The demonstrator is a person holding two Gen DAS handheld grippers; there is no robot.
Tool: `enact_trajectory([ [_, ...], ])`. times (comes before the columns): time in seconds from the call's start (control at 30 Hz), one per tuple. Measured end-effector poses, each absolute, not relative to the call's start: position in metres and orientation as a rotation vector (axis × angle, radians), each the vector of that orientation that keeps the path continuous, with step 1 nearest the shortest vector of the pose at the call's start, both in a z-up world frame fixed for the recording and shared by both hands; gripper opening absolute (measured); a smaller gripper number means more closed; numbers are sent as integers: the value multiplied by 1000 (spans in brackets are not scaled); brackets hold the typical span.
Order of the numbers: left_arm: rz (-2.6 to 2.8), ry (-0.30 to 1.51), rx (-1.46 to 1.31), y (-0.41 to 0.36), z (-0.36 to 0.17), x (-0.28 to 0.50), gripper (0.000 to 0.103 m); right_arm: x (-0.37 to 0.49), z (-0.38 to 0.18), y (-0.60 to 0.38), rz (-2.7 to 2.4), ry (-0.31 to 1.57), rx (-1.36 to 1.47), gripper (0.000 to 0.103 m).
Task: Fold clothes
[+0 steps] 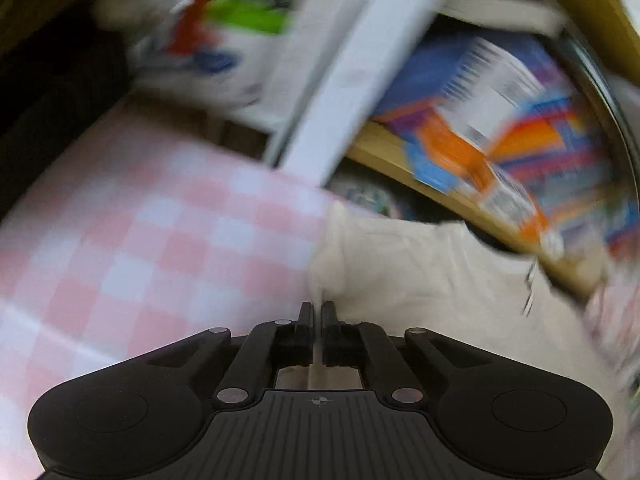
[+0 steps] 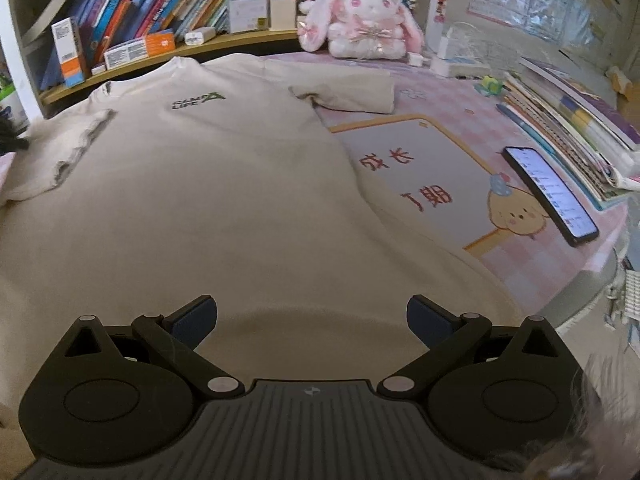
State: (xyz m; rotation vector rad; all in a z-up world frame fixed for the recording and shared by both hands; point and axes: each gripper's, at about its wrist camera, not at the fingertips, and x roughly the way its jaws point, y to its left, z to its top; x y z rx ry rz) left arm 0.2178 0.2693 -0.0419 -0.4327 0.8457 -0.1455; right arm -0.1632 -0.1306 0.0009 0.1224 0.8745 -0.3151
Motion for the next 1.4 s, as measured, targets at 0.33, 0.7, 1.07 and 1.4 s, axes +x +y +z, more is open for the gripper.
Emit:
enact_trajectory([
  [0.33, -190, 863, -416, 282, -37, 194, 19, -164, 6, -119, -301, 865, 109, 102],
  [0.7, -231, 872, -286, 266, -34, 151, 1, -163, 9, -121, -361, 838, 162, 102],
  [1.07, -230, 871, -275, 271, -34, 145, 10, -189, 20, -116, -344, 796, 156, 102],
  [1.4, -232, 851, -215, 276, -27, 16, 35, -197, 18, -144, -337, 772, 139, 102],
])
